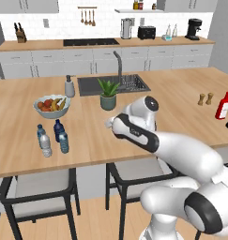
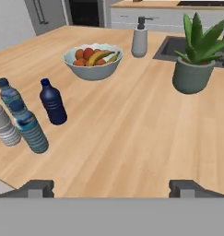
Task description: Move the plastic bottles in the middle to the plastics group, and the glass bottles in the middle to the glass group.
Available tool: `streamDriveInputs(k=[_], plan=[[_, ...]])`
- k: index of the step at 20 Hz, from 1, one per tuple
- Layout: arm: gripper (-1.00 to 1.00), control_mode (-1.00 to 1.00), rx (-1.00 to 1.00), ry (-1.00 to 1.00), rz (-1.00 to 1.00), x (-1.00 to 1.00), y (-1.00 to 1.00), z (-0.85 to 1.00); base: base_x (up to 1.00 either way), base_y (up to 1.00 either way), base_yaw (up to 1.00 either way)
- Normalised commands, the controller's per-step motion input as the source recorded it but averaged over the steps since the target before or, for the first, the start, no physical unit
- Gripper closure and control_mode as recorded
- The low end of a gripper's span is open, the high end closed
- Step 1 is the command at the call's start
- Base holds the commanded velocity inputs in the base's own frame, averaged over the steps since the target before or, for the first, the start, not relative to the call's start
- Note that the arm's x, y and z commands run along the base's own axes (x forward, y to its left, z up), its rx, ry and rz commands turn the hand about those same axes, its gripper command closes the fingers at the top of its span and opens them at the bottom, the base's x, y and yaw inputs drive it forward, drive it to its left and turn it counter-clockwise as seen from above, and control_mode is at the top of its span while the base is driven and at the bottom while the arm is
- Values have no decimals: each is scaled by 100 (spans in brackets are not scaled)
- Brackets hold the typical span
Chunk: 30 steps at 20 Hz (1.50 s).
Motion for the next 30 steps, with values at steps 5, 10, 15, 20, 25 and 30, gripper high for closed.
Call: streamDriveInputs(k=[5,10,15,20,25,30], plan=[[-100,-100,0,0,-17,0,-85,21,0,0,0],[-100,-100,0,0,-11,0,-80,19,0,0,0],[-100,-100,0,1,-6,0,-83,18,0,0,0],[-100,-100,0,5,-1,1,-70,13,0,0,0],[-100,-100,0,10,0,11,-25,20,0,0,0],[-100,-100,0,7,1,29,-3,3,0,0,0]])
